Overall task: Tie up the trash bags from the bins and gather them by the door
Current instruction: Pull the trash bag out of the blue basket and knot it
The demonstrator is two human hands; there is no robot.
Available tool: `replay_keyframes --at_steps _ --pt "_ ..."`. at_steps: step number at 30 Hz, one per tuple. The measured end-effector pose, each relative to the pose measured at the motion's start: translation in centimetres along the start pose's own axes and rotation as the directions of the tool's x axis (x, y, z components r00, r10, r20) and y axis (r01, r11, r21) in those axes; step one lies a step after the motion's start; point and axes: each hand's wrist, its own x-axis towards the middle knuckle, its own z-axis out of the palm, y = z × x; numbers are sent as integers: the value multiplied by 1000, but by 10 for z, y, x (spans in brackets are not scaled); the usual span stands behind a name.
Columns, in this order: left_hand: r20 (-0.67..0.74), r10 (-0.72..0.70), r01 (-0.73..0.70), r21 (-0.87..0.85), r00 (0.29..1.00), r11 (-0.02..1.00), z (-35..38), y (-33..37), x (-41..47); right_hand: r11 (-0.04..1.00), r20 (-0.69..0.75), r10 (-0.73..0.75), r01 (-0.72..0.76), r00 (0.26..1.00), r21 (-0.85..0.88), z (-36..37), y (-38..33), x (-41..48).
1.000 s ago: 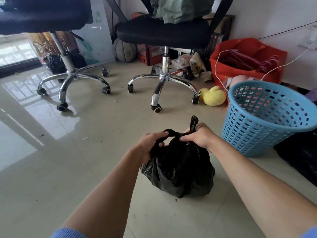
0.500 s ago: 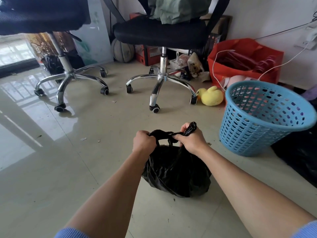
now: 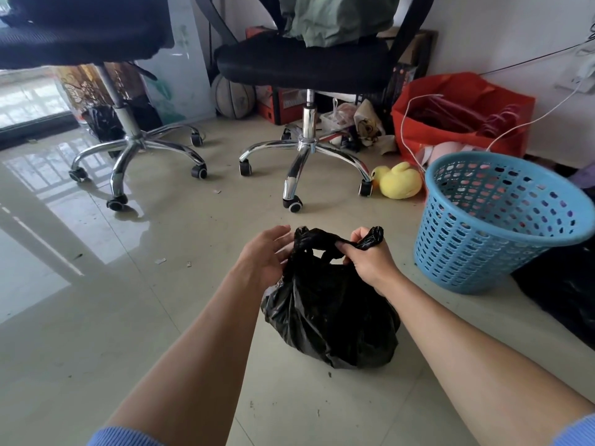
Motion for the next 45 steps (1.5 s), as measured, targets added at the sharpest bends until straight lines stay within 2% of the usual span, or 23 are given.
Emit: replay_keyframes --at_steps 3,5,10,13,15,17,19,21,24,26,28,30,31,32,33,34,36,37,39,42,45 --pt "-16 -112 113 159 994 981 4 -6 -1 999 -18 -49 49 999 -24 1 -3 0" --pt "-23 -105 108 200 994 974 6 -8 -1 997 -3 -69 69 998 -27 2 -6 1" --pt "-89 62 -69 -77 994 995 8 1 -3 995 88 1 -10 996 104 4 -14 -4" --pt "-84 140 -149 -115 987 982 9 5 -6 964 82 69 -87 994 250 8 -24 -10" --pt "-111 233 -245 -117 966 962 9 9 -8 939 8 138 -134 990 318 7 -28 -10" --pt "-160 324 -339 -80 932 937 9 15 -11 953 -123 172 -134 977 271 3 -24 -5" --pt "-227 406 -410 30 885 911 7 20 -10 965 -260 203 -148 944 215 -3 -16 2" --pt "-285 490 -438 229 824 869 -1 17 -5 965 -356 257 -216 899 152 -12 -6 7" --pt "-304 601 -348 591 740 728 -29 0 5 939 -397 344 -305 851 160 -32 19 14" --pt "-246 630 -232 783 737 577 -53 -12 7 877 -421 478 -393 771 277 -49 40 14" --pt "-151 548 -84 922 823 379 -64 -23 4 771 -363 608 -417 706 481 -62 50 7" --pt "-102 364 75 993 926 90 -59 -30 2 619 -233 682 -377 693 689 -66 50 4" --pt "-111 284 111 994 952 17 -54 -30 2 529 -170 693 -334 701 780 -65 42 4" --pt "-112 216 110 994 970 21 -48 -30 2 449 -119 694 -298 710 842 -64 34 5" --pt "-103 169 84 990 980 117 -43 -28 2 386 -76 685 -273 724 881 -64 28 7" --pt "-84 158 40 964 984 263 -39 -25 2 352 -45 676 -268 735 897 -64 21 10" --pt "-87 211 -35 857 974 513 -36 -17 1 343 -34 686 -282 726 896 -63 12 16" --pt "-92 243 -69 812 966 580 -38 -15 4 369 -50 697 -298 715 880 -63 12 18" --pt "-97 267 -102 759 959 643 -45 -16 4 410 -83 724 -331 685 850 -62 15 17" --pt "-211 278 -53 700 937 712 -66 -29 4 385 -99 783 -353 615 853 -64 26 11" --pt "-369 356 -39 644 859 764 -83 -37 6 330 -97 818 -326 566 886 -68 30 7"
